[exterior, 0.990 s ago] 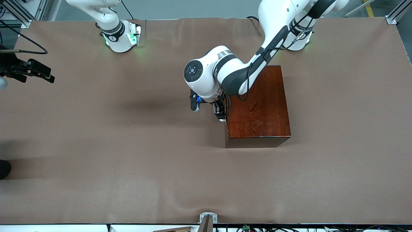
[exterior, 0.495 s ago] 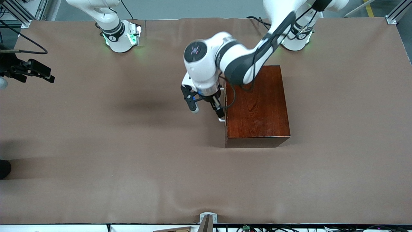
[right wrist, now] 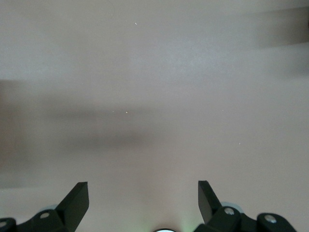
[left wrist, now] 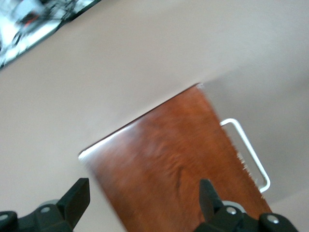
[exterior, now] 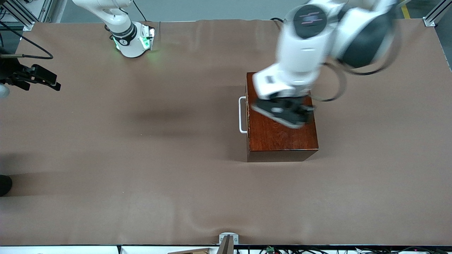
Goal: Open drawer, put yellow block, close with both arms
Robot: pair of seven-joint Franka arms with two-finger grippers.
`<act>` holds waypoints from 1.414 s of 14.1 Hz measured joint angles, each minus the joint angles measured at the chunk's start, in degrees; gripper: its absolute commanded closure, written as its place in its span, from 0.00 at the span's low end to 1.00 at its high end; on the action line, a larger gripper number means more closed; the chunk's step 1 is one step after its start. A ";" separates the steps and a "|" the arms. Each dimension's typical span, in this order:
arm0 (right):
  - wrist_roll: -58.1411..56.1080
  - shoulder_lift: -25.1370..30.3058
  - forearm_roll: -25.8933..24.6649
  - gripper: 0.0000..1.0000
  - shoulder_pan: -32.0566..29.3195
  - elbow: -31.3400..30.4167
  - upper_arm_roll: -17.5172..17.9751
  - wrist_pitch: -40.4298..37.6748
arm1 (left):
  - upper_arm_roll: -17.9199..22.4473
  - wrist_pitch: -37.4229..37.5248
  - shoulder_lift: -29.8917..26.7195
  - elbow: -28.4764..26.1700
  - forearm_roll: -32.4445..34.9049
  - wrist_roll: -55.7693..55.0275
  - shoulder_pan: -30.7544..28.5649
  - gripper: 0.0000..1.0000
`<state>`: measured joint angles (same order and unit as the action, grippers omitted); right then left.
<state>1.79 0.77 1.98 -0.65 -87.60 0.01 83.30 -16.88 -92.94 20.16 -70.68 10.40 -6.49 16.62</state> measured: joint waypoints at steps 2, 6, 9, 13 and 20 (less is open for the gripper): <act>0.00 0.00 0.00 0.00 0.00 0.00 0.01 0.00 | -0.04 3.29 -2.70 -0.22 -1.76 -1.17 -5.28 0.00; 0.00 0.02 -0.01 0.00 0.00 0.00 0.00 -0.02 | 0.86 8.21 -6.74 -2.15 -6.52 -1.41 -13.59 0.00; 0.00 0.03 -0.02 0.00 0.00 0.01 -0.01 0.05 | 8.12 8.55 -11.08 -6.79 -9.66 -1.41 -13.24 0.00; 0.00 0.03 -0.02 0.00 0.00 -0.01 0.00 0.71 | 13.93 6.35 -16.33 -14.48 -11.95 -1.41 -12.98 0.00; -0.03 0.03 -0.02 0.00 0.14 -0.03 0.29 2.01 | 16.08 3.54 -18.89 -19.41 -11.98 2.15 -13.74 0.00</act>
<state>1.76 0.80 1.96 -0.51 -87.63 0.30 85.31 -0.81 -89.40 1.28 -90.09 -1.58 -4.33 2.88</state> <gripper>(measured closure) 0.000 0.000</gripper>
